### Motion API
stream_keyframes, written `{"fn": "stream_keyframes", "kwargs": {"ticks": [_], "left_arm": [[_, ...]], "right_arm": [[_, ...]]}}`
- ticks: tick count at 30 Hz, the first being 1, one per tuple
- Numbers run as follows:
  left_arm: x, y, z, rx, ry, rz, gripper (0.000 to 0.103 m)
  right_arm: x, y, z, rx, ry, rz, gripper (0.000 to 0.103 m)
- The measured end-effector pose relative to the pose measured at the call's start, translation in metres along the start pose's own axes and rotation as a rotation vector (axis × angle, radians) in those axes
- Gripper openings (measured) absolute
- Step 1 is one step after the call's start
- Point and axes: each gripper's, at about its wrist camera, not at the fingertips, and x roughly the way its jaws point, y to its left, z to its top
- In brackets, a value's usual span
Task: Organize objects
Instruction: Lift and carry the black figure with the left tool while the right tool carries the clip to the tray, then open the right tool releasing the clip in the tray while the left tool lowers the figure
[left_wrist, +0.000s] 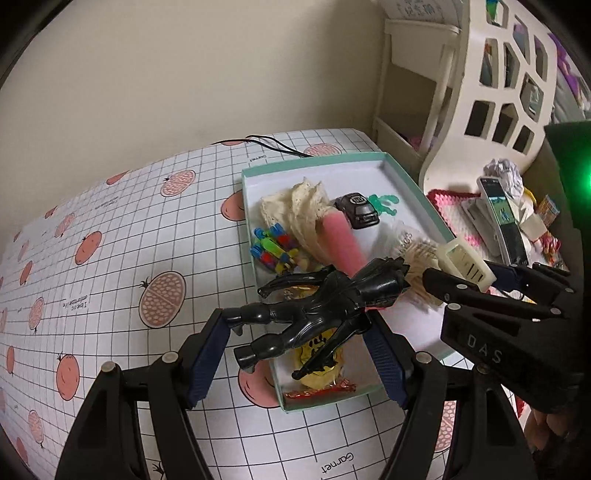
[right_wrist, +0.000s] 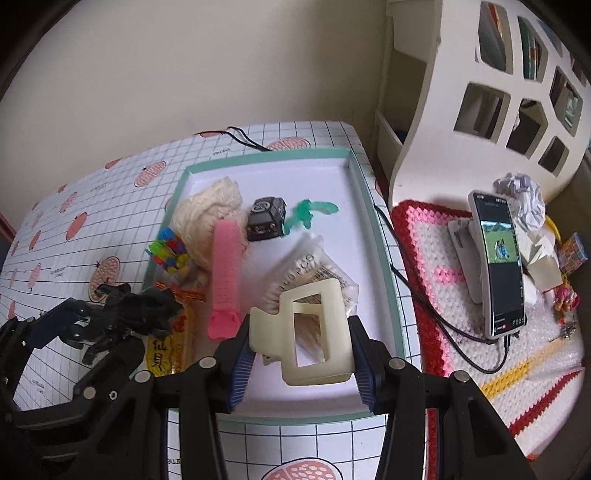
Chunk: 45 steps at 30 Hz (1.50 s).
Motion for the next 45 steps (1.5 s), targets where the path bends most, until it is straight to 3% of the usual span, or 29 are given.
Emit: {"fn": "stream_keyframes", "kwargs": {"ticks": [5, 21, 36, 45], "left_arm": [[0.005, 0.0, -0.001, -0.016, 0.019, -0.024, 0.075], [0.032, -0.02, -0.009, 0.07, 0.074, 0.021, 0.075], [0.033, -0.024, -0.011, 0.084, 0.109, -0.009, 0.077], [0.019, -0.017, -0.005, 0.036, 0.082, -0.047, 0.077]], "right_arm": [[0.007, -0.006, -0.003, 0.015, 0.028, -0.003, 0.051], [0.027, -0.02, -0.009, 0.037, 0.094, 0.002, 0.05], [0.022, -0.02, -0.007, 0.045, 0.067, 0.029, 0.051], [0.01, -0.022, -0.002, 0.059, 0.01, 0.033, 0.051]]}}
